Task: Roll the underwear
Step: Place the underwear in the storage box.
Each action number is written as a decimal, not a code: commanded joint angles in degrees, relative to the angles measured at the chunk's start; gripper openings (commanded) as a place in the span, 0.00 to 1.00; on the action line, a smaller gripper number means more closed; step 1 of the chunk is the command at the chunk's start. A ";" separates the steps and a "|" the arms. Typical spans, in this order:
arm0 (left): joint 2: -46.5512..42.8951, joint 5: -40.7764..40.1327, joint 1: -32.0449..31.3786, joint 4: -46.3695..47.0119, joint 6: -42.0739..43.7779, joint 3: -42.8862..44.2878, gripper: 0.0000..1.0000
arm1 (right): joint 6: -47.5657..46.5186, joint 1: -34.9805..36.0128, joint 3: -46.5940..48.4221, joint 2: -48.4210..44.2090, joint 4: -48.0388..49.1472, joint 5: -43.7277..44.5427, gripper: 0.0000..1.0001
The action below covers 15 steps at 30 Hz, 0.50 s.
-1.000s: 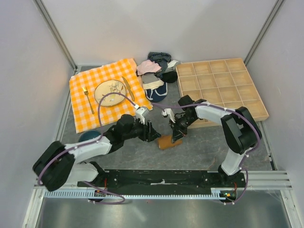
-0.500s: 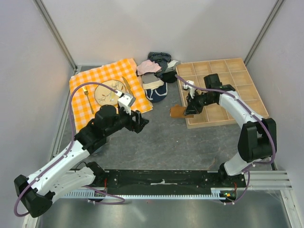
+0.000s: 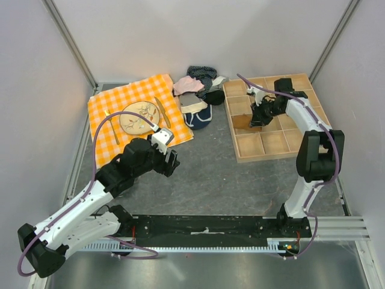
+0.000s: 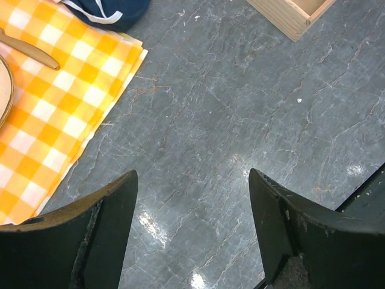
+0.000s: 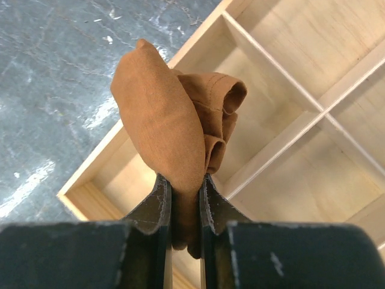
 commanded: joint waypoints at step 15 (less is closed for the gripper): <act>-0.64 -0.89 0.23 0.17 4.28 -0.24 0.80 | 1.26 1.03 9.50 19.86 -0.98 4.67 0.02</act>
